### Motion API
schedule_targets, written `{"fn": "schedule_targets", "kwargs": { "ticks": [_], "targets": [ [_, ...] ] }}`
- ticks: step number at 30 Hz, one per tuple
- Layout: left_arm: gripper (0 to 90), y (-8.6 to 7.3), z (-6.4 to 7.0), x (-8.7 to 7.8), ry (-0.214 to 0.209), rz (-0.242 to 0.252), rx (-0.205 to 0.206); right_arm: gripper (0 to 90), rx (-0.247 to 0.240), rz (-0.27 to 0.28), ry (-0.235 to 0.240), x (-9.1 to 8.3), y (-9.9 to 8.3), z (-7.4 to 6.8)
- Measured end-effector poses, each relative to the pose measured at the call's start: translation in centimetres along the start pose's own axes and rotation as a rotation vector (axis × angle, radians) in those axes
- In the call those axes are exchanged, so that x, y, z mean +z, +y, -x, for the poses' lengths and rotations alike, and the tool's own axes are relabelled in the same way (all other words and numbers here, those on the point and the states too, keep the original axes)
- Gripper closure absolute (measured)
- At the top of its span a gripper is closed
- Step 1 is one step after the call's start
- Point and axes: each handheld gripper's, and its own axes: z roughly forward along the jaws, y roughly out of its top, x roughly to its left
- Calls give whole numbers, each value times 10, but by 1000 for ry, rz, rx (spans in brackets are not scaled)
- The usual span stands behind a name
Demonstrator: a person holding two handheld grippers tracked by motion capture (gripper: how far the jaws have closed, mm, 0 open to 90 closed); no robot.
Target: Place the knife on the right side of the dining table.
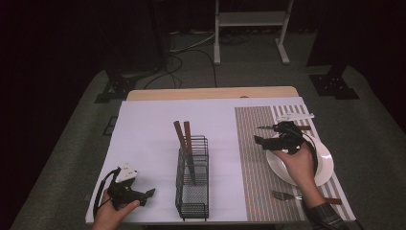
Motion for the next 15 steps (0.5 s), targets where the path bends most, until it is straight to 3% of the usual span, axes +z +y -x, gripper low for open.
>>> {"fn": "schedule_targets", "kwargs": {
  "ticks": [15],
  "targets": [
    [0,0,0,0,0,-4,3,96,-115,-71,133,8,-18,-60]
  ]
}}
